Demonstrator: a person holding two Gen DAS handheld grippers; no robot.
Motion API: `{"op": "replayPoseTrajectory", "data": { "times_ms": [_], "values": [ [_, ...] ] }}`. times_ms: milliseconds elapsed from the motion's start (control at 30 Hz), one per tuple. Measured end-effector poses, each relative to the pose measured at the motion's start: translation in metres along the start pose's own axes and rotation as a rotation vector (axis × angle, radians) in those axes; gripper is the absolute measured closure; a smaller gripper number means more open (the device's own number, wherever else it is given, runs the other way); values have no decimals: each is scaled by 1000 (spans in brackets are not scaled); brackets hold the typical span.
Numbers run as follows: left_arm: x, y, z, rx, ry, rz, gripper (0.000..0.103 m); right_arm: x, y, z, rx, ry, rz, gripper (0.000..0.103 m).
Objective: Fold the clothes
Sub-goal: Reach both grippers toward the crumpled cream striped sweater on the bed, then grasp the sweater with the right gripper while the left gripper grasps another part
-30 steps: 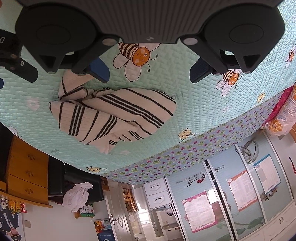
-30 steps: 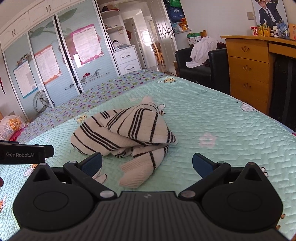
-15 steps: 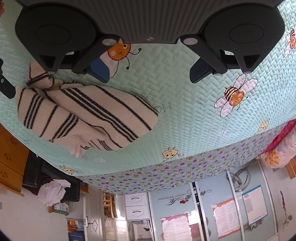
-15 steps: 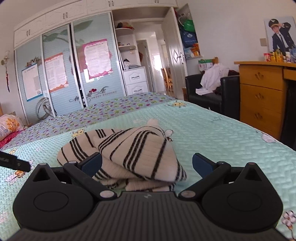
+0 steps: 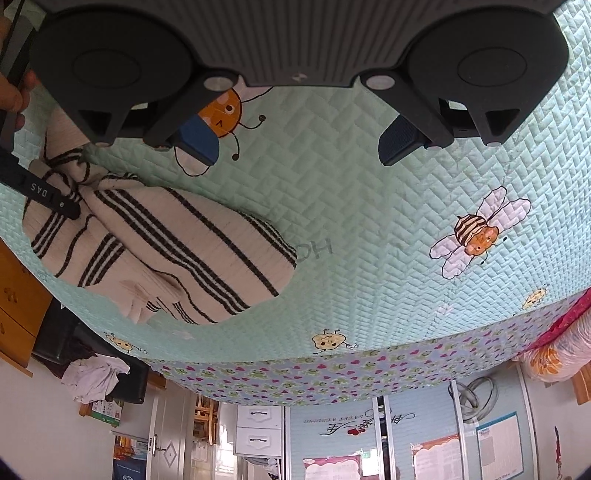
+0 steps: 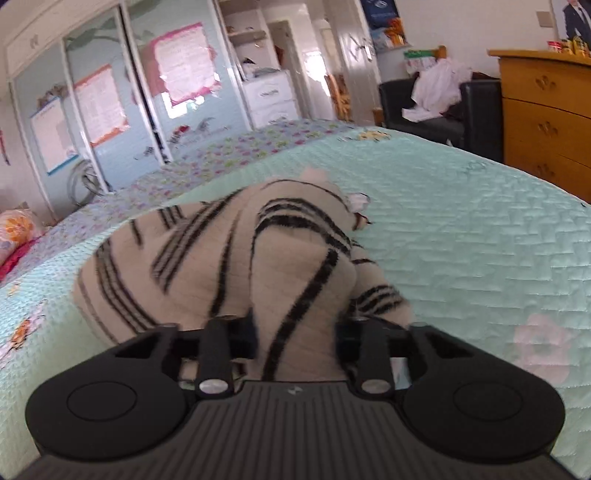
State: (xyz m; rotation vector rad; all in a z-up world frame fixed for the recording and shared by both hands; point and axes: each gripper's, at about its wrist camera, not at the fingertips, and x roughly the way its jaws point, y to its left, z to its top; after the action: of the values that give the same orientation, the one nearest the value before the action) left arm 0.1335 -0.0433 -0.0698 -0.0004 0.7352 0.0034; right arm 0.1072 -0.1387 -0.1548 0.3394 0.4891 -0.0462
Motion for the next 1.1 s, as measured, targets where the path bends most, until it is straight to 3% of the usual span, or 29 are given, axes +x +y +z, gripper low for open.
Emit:
{"op": "replayPoseTrajectory", "data": {
  "times_ms": [67,200,333,467,567,633,833,1000,1067,1100],
  "values": [
    [-2,4,-4,-28,1,-13,6,-13,0,-7,-4,9,9,83],
    [-5,10,-13,-66,6,-64,6,-42,-7,-15,66,20,83,85],
    [7,20,-6,-131,5,-184,6,-76,-18,-24,124,1,128,86],
    [59,30,2,-366,119,-351,5,-72,-40,-39,215,7,124,86],
    [102,34,5,-567,193,-425,5,-58,-52,-53,267,-15,152,85],
    [124,35,7,-639,209,-446,5,-49,-53,-62,283,-45,176,85],
    [157,22,15,-699,153,-502,4,-43,-61,-64,326,-66,231,84],
    [180,-8,34,-620,115,-483,5,-39,-70,-68,360,-71,261,83],
    [186,-19,42,-597,99,-455,20,-38,-72,-69,376,-73,274,83],
    [187,-25,47,-570,109,-455,51,-37,-71,-68,381,-74,279,83]
  ]
}}
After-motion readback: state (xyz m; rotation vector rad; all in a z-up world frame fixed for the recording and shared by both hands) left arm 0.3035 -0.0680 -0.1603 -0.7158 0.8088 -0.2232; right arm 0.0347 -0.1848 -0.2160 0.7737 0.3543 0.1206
